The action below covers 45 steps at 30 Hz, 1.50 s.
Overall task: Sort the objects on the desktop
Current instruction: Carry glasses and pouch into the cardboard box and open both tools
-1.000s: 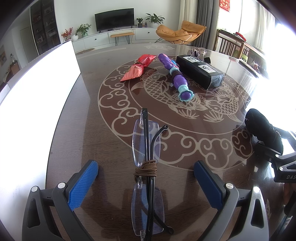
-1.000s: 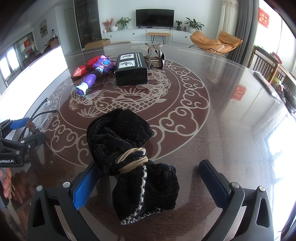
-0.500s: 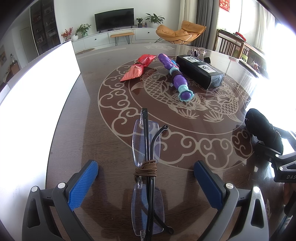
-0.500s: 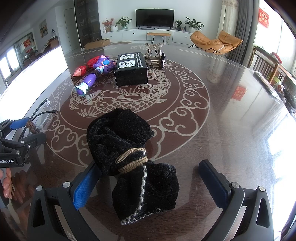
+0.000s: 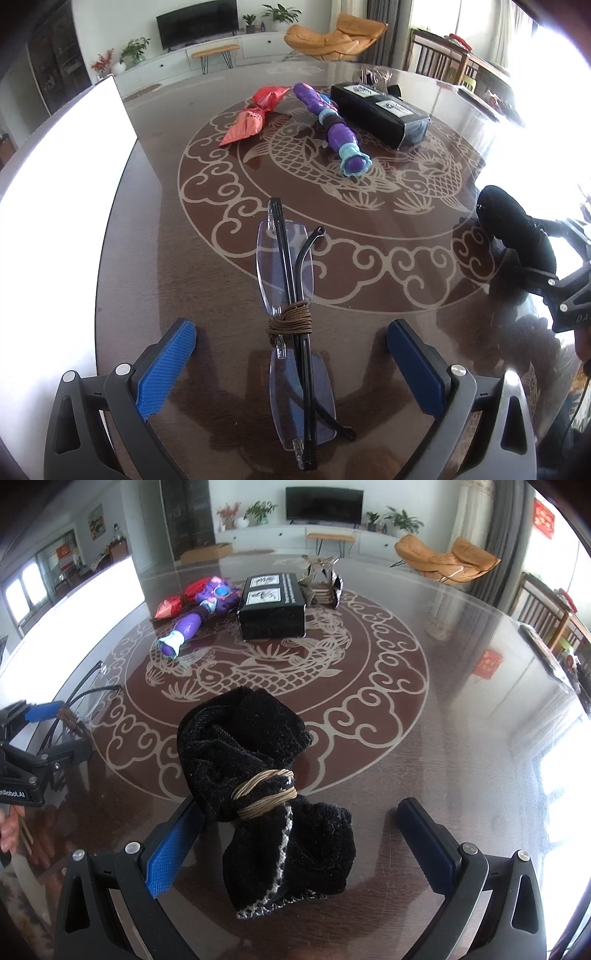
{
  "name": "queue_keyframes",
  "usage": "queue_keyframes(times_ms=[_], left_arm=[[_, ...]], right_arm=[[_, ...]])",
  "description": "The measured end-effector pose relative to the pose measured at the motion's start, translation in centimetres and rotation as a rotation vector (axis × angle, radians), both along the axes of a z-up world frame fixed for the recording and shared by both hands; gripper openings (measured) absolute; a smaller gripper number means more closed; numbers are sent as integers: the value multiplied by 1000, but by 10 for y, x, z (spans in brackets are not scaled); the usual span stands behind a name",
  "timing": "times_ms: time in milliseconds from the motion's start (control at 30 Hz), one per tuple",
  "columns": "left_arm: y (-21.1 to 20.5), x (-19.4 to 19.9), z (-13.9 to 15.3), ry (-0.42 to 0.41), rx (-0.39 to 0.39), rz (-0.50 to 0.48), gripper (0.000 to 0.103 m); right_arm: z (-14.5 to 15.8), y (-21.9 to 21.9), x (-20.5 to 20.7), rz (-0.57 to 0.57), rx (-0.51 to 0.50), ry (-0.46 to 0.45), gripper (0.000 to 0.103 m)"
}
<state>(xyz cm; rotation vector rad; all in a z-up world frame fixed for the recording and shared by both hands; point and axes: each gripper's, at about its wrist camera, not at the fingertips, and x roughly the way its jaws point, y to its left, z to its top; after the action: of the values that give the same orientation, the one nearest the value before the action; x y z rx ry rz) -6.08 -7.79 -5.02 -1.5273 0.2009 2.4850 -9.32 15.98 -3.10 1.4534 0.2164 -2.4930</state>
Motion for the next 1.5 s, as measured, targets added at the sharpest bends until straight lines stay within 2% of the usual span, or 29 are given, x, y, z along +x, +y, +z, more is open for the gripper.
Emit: queue_keyframes(times_ms=[67,133,167,233,267,300,333,367,400,500,567,700,800,900,967,1067,1167,1300,1367,1400,1433,1467,1500], left_arm=[[1,-1,1,-35,-10,-5,103],[6,3,3,-30,-13,-27,99],[9,5,6,-21,-11,-39,86],[14,6,11,-10,-8,-58,47],[15,5,13,-8,-10,-58,38],[15,5,13,-6,1,-58,17],[15,5,13,-2,19,-54,12],[12,5,14,7,36,-41,12],[9,7,17,21,53,-23,11],[-7,27,39,89,173,39,11],[-14,43,56,129,250,66,11],[-29,72,98,217,319,72,11],[-66,85,133,269,331,101,11],[-125,98,157,300,319,188,11],[-166,104,166,319,259,267,11],[-223,109,162,295,191,378,11],[-268,112,142,233,131,473,11],[-308,116,106,125,139,567,11],[-313,117,92,72,76,612,14],[-312,117,87,59,34,632,23],[-310,118,84,56,7,644,48],[-309,120,83,64,-6,653,63],[-306,122,84,89,-17,661,87]], right_arm=[[3,0,-12,28,1,-111,103],[8,7,-25,9,-81,-221,103],[12,9,-30,-2,-128,-259,103],[20,3,-38,18,-149,-284,103],[22,-6,-40,57,-116,-281,103],[22,-19,-40,113,-61,-280,103],[20,-31,-39,172,5,-283,91],[19,-40,-36,214,71,-274,74],[16,-46,-33,227,127,-275,30],[26,-39,-26,162,100,-247,31],[38,-31,-20,138,39,-234,31],[70,-29,-18,111,-55,-223,31],[105,-58,-16,160,-104,-188,31],[143,-112,-9,252,-201,-148,31],[164,-160,-1,331,-281,-130,31],[182,-237,18,462,-404,-132,31],[183,-305,49,588,-457,-136,31],[152,-379,85,709,-433,-168,31],[131,-404,96,728,-395,-185,34],[119,-414,99,730,-370,-202,38],[108,-420,100,734,-360,-225,52],[100,-421,101,730,-359,-240,67],[95,-416,100,719,-373,-243,71]])
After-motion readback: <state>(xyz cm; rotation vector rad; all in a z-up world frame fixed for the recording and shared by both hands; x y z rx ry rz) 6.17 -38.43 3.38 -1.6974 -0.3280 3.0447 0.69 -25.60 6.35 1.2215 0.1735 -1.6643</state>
